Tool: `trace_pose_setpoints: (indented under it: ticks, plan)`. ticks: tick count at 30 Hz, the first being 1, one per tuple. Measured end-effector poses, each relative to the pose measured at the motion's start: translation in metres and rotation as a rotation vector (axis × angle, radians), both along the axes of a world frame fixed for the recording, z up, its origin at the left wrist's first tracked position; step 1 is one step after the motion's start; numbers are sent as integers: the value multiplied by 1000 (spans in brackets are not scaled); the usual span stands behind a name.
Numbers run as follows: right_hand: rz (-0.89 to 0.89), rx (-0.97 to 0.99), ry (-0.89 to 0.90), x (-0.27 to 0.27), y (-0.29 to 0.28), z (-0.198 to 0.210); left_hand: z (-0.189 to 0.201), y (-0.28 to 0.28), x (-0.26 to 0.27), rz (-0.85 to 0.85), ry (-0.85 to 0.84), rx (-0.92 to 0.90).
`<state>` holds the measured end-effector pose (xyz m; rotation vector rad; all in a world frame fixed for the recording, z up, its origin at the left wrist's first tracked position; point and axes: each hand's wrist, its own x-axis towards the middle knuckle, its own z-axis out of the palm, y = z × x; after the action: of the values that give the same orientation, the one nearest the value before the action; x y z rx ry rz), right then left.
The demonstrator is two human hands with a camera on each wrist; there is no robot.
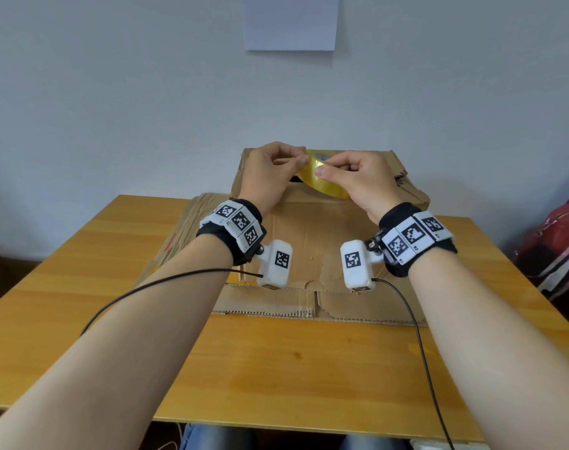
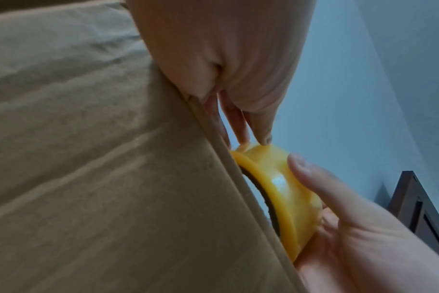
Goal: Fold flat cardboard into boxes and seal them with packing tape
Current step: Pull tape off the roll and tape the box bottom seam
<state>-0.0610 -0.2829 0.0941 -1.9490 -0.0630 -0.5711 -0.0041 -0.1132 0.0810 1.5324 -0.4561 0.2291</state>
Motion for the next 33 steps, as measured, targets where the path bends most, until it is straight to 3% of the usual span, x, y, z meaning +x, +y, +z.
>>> trace_pose_setpoints:
  ticks: [12,17,24,33]
  plan:
    - [13,-82,-35,-1,-1,-3,-3,0,1,75,-97,62]
    - [7,-114,-22,-3,0,-2,-4,-1,5,136,-149,180]
    - [26,-85,29,-3,1,5,-4,-2,10,80,-144,261]
    - [15,-45,33,-4,-1,4,0,0,1,67,-74,117]
